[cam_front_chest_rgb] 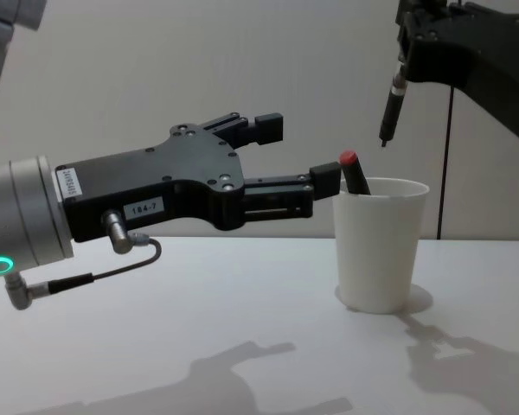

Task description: Place the pen into the pen holder.

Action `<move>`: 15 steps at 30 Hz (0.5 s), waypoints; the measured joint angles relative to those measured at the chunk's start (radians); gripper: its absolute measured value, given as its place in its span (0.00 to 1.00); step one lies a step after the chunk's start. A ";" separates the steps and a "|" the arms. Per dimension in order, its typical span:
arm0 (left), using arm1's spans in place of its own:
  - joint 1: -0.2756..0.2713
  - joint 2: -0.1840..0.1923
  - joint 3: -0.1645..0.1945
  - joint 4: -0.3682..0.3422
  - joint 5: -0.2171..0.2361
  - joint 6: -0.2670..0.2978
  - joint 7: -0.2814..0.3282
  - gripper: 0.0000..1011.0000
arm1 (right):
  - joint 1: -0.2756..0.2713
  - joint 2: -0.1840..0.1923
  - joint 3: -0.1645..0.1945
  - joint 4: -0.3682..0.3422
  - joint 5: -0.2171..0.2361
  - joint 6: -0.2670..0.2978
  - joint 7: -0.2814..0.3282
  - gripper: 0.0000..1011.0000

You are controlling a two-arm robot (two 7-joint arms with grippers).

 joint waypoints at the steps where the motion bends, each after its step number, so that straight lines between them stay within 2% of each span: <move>1: 0.000 0.000 0.000 0.000 0.000 0.000 0.000 0.99 | 0.001 -0.002 -0.001 0.003 -0.009 0.001 -0.004 0.14; 10: 0.000 0.000 0.000 0.000 0.000 0.000 0.000 0.99 | 0.011 -0.027 -0.008 0.031 -0.102 0.013 -0.057 0.14; 15: 0.000 0.000 0.000 0.000 0.000 0.000 0.000 0.99 | 0.015 -0.036 -0.010 0.043 -0.125 0.022 -0.068 0.14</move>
